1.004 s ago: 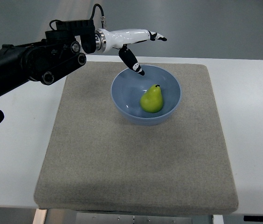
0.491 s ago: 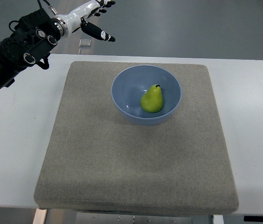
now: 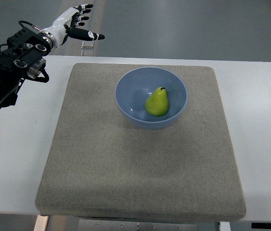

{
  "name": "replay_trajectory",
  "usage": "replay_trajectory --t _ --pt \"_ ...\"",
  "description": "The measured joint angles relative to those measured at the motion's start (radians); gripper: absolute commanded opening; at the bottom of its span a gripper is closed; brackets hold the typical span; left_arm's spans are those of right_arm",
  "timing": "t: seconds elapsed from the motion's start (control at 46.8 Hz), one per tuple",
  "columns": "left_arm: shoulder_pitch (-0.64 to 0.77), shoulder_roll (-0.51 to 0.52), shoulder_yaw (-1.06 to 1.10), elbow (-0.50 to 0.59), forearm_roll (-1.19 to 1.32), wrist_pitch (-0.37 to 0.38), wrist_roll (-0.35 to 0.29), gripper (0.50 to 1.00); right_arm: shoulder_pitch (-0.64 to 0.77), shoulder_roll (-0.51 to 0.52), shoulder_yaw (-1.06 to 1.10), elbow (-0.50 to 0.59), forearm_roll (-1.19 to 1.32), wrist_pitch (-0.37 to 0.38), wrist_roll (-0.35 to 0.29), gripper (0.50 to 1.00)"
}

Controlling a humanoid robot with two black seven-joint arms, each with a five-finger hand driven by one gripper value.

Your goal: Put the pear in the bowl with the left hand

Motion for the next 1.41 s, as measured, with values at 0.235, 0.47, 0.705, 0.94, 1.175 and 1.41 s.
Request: replay_trajectory --t 0.235,0.47,0.705,0.94,1.175,1.41 --pt "0.05 -0.017 -0.001 0.006 -0.205 0.066 0.003 0.951 0.0 0.0 0.0 0.0 0.0 0.0 0.0 0.926" --pt "0.068 -0.029 -0.012 0.009 -0.326 0.069 0.003 0.945 0.0 0.0 0.0 0.0 0.0 0.0 0.0 0.926" --pt "0.09 -0.051 -0.061 0.033 -0.466 0.066 0.004 0.943 0.0 0.0 0.0 0.0 0.0 0.0 0.0 0.926" --pt "0.093 -0.06 -0.078 0.044 -0.582 0.068 0.039 0.941 0.0 0.0 0.0 0.0 0.0 0.0 0.0 0.926" --pt "0.118 -0.055 -0.126 0.042 -0.604 0.011 0.032 0.943 0.0 0.0 0.0 0.0 0.0 0.0 0.0 0.926" --pt "0.123 -0.047 -0.172 0.043 -0.592 -0.036 0.023 0.958 0.0 0.0 -0.001 0.0 0.0 0.0 0.0 0.926"
